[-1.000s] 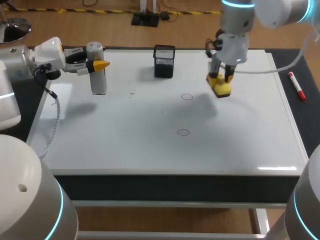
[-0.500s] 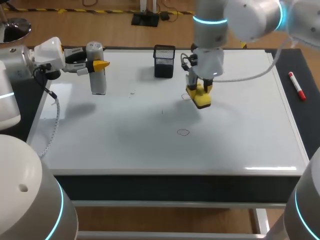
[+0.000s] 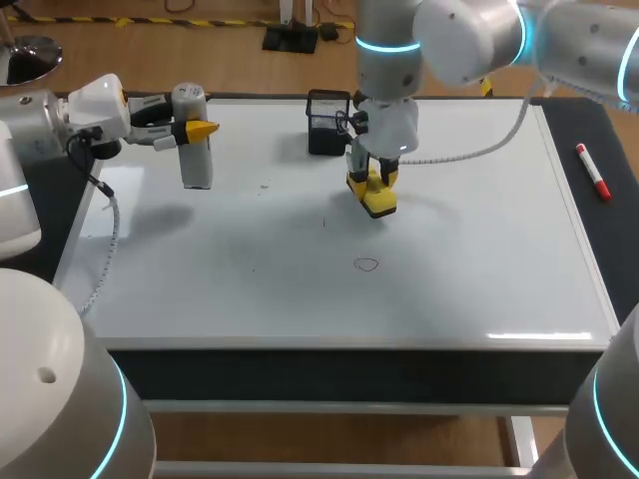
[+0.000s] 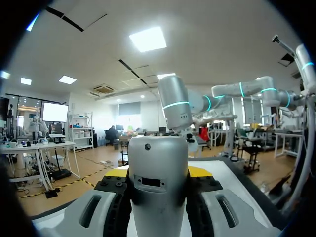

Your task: Pick up the inspection probe, press it on each red-marked spot on the whiteboard one by one, put down the probe, pick up the eraser, and wipe off all the red marks.

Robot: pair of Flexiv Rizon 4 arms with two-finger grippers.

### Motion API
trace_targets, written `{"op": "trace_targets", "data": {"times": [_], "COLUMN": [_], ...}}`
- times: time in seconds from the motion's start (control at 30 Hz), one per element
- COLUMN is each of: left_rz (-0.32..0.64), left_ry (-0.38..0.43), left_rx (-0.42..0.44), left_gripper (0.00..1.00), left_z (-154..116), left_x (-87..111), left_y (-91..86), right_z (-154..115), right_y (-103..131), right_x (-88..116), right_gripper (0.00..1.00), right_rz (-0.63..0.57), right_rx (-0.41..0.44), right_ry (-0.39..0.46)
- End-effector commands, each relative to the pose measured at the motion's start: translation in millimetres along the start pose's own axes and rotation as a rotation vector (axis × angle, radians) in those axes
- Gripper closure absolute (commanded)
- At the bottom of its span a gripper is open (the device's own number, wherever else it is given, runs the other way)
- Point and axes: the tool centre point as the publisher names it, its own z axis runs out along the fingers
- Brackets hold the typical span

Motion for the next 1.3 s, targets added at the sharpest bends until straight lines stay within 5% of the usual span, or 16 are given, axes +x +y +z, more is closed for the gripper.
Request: {"op": "trace_targets", "data": {"times": [0.03, 0.57, 1.3], "left_rz": [0.003, 0.003, 0.003], "left_ry": [-0.001, -0.001, -0.001], "left_rx": [0.003, 0.003, 0.003], "left_gripper": [1.00, 1.00, 1.00], "left_z": [0.3, 0.3, 0.3], "left_x": [0.1, 0.1, 0.1], "left_y": [0.2, 0.2, 0.2], "right_z": [3.9, 18.4, 23.1], "right_y": [-7.3, -16.5, -18.1], "right_x": [1.6, 17.9, 83.6], "right_gripper": [1.00, 1.00, 1.00], "right_rz": [-0.004, -0.001, 0.147], "right_rx": [-0.009, 0.000, 0.002], "right_ry": [-0.001, 0.008, 0.029]}}
